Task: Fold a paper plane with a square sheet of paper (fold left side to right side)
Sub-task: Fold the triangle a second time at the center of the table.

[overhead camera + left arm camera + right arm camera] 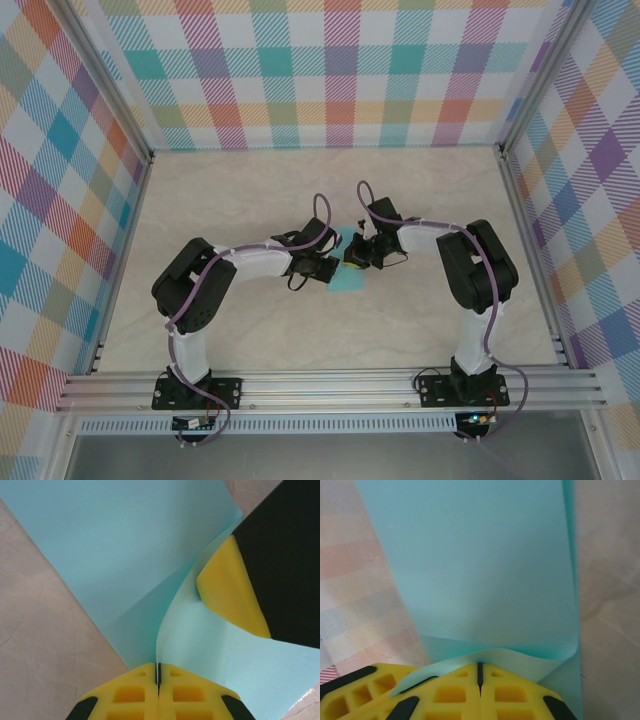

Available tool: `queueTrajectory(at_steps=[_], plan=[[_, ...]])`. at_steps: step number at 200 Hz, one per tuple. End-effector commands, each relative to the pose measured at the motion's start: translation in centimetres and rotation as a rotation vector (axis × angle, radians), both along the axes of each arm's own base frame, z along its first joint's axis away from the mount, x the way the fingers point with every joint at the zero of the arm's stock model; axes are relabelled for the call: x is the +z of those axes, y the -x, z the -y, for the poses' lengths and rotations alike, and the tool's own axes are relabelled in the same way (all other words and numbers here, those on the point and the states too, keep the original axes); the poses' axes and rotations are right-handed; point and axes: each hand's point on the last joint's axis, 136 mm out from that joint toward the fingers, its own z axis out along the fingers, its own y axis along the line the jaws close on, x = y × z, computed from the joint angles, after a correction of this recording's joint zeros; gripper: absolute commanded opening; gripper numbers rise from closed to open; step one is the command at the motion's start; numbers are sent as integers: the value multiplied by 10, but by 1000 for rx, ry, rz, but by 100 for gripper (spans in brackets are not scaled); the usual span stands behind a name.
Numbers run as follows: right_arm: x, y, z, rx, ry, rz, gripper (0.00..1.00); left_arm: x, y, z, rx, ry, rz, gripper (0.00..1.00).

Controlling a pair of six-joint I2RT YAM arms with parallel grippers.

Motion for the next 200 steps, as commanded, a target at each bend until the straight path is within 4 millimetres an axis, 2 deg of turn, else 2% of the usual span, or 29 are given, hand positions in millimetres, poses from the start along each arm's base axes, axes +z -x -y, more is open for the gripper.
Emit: queueTrajectory(at_steps=[1, 29, 47, 59, 95, 123, 138, 160, 200], plan=[[-22, 13, 16, 25, 109, -39, 0, -3, 2, -8, -2, -31, -24, 0], [-31, 19, 21, 23, 129, -53, 0, -2, 2, -7, -4, -22, -27, 0], [-37, 22, 24, 22, 141, -63, 0, 7, 2, -4, -4, -4, -18, 2], [-38, 24, 26, 22, 146, -67, 0, 18, 1, -3, 3, 21, -1, 7], [-38, 23, 25, 24, 146, -67, 0, 71, 1, 1, 14, 127, 74, 28], [-37, 21, 24, 22, 145, -64, 0, 93, 14, 11, -26, 231, 61, 32], [-37, 21, 24, 22, 145, -66, 0, 91, 26, 22, -64, 296, 9, 32], [-36, 21, 24, 20, 147, -66, 0, 76, 38, 32, -105, 329, -68, 31], [-36, 20, 24, 23, 149, -64, 0, 54, 37, 40, -111, 320, -123, 30]])
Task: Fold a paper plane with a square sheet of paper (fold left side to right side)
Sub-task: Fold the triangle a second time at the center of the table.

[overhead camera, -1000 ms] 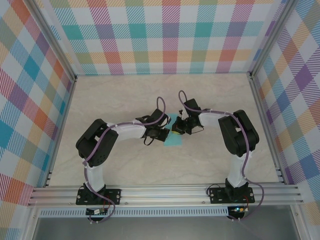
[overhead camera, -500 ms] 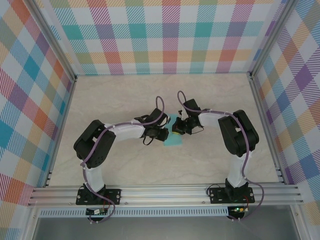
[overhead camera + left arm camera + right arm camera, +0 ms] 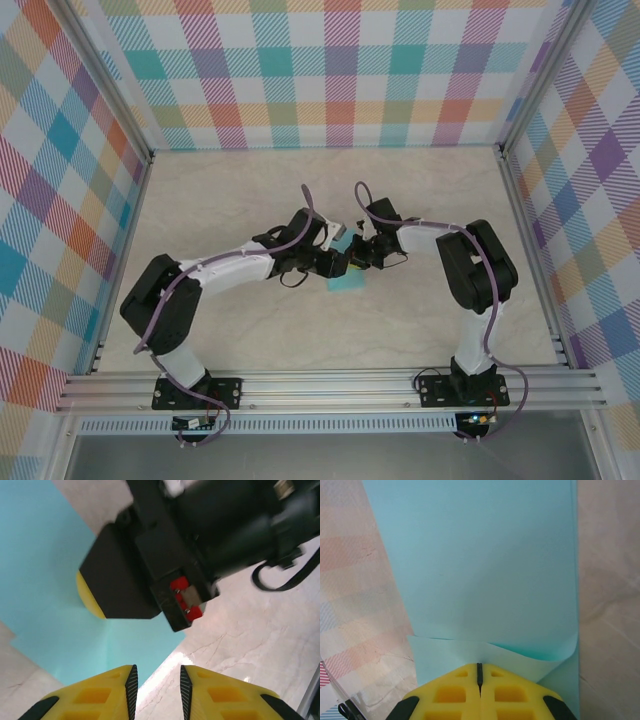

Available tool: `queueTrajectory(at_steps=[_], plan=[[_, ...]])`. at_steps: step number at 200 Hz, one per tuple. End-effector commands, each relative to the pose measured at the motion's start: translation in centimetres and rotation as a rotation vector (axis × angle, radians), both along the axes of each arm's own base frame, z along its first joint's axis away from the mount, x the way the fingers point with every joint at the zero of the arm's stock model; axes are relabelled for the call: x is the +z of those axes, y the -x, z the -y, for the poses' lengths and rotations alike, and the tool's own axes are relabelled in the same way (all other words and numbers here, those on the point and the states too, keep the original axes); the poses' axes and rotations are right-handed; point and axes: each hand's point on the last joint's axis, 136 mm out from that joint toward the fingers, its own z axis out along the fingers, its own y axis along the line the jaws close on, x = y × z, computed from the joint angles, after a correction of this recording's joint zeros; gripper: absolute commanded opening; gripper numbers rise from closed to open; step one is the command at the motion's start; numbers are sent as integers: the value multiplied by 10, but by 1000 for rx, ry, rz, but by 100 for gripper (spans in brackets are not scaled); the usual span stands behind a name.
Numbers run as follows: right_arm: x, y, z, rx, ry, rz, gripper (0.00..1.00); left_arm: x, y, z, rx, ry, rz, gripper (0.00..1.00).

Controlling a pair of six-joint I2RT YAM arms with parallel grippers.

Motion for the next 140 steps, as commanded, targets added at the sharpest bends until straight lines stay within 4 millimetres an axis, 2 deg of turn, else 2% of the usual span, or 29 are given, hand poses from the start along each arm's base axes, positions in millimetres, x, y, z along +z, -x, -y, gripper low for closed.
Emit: queueTrajectory(at_steps=[1, 58, 140], plan=[[-34, 21, 23, -9, 136, -90, 0, -12, 5, 7, -25, 24, -55, 30], [-32, 20, 23, -6, 138, -88, 0, -40, 5, 5, -19, -23, -99, 28], [-29, 20, 23, 0, 137, -81, 0, -67, 10, -10, 19, -94, -121, 23]])
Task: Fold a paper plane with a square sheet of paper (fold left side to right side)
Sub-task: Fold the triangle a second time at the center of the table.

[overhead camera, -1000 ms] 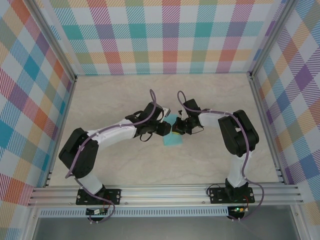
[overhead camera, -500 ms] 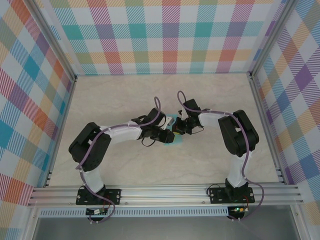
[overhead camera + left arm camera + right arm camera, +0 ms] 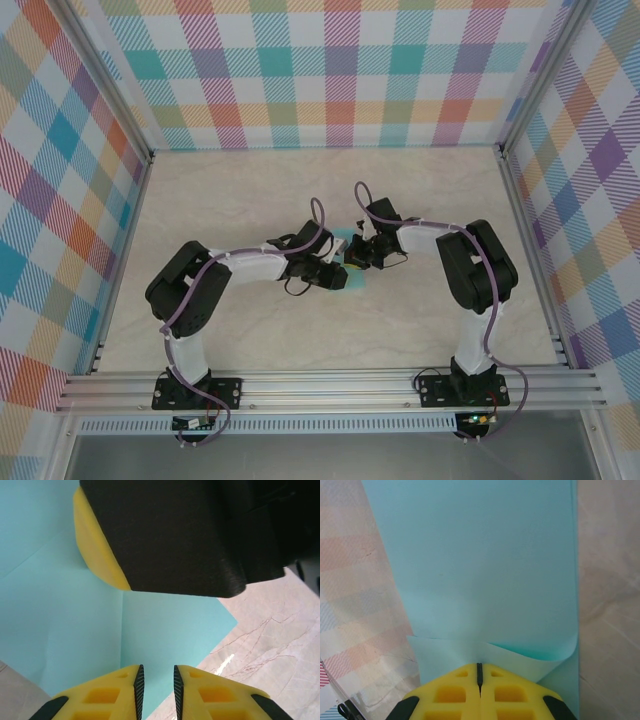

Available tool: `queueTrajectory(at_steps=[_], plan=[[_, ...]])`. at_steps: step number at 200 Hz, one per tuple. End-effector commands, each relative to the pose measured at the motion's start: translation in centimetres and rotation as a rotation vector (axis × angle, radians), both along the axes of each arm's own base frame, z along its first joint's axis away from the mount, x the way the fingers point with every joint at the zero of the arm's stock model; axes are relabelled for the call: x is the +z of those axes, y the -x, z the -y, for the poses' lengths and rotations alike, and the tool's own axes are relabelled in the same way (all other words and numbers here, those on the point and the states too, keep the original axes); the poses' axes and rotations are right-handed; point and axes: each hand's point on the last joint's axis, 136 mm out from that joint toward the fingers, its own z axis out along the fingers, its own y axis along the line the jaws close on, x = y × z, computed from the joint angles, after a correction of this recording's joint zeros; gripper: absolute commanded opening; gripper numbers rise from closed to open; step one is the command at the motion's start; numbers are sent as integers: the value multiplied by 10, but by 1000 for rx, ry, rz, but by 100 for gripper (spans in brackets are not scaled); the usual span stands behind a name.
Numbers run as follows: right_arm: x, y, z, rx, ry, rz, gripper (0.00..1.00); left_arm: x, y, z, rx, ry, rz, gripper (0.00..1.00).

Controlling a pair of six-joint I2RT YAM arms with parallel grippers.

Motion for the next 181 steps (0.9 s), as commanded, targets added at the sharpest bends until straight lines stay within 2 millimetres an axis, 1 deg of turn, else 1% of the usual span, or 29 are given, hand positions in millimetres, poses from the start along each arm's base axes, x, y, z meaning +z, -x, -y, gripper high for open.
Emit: queueTrajectory(at_steps=[1, 78, 104, 126, 152, 168, 181], plan=[[-29, 20, 22, 0, 133, -81, 0, -15, 3, -8, 20, -32, -20, 23], [-27, 19, 22, 2, 136, -78, 0, -24, 7, -15, 29, -61, -31, 22], [-22, 17, 19, 4, 116, -61, 0, -27, 10, -19, 33, -75, -34, 17], [-6, 11, 12, 4, 52, -30, 0, -31, 13, -22, 36, -80, -43, 11], [21, 2, 8, 14, -12, 37, 0, -37, 17, -25, 40, -78, -56, 4], [35, 3, 8, 31, -27, 78, 0, -39, 19, -26, 44, -78, -62, 2], [40, 9, 10, 41, -32, 85, 0, -40, 21, -27, 47, -79, -66, 1]])
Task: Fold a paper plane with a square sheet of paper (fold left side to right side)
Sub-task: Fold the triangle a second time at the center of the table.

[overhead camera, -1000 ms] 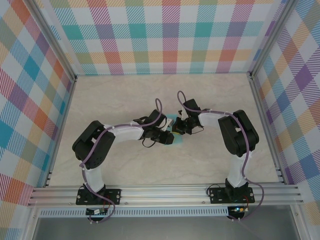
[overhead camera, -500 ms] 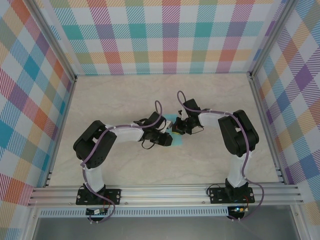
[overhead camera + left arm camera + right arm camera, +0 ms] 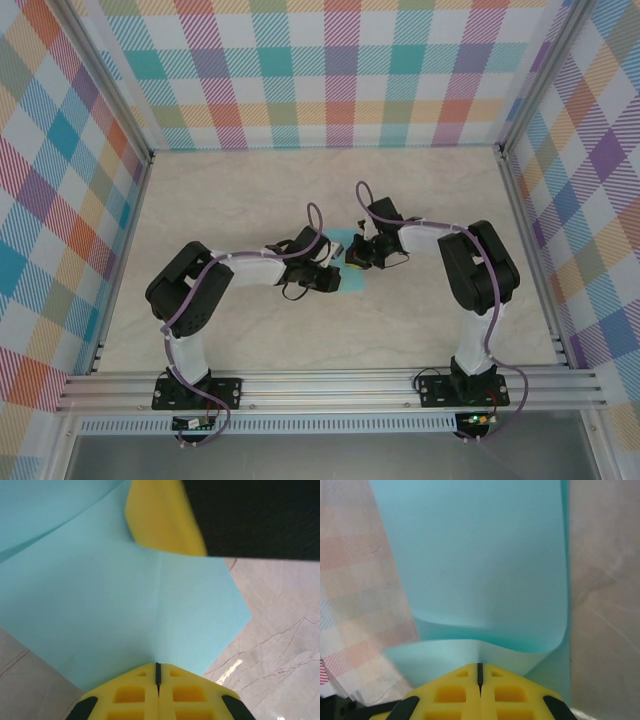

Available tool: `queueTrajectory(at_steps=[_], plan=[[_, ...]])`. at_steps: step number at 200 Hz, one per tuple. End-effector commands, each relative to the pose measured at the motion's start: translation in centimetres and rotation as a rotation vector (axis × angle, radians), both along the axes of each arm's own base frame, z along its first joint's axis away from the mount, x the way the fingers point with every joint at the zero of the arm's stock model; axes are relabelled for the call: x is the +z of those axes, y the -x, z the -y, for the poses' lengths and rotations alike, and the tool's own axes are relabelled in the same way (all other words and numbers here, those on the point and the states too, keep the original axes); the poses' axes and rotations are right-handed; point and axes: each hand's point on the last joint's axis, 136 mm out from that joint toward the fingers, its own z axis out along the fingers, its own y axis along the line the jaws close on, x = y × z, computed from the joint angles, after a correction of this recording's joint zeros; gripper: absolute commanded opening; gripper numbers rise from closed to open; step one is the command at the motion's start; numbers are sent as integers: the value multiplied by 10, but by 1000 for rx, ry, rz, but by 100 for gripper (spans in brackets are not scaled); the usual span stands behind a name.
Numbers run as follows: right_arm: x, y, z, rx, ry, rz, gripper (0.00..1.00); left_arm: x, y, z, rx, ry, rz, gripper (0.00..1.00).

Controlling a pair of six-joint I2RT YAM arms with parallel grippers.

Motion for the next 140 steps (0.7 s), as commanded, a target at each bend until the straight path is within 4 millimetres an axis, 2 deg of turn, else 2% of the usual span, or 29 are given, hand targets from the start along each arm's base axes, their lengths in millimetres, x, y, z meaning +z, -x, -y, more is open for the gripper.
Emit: queueTrajectory(at_steps=[1, 33, 60, 140], plan=[[24, 8, 4, 35, -20, 55, 0, -24, 18, -17, 11, -63, -77, 1], [17, 27, -6, 74, -45, 15, 0, -25, 20, -20, 14, -66, -77, 0], [7, 35, -19, 104, -50, -9, 0, -26, 22, -21, 15, -69, -77, 0], [-6, 29, -33, 127, -56, -33, 0, -26, 21, -22, 14, -74, -74, 0]])
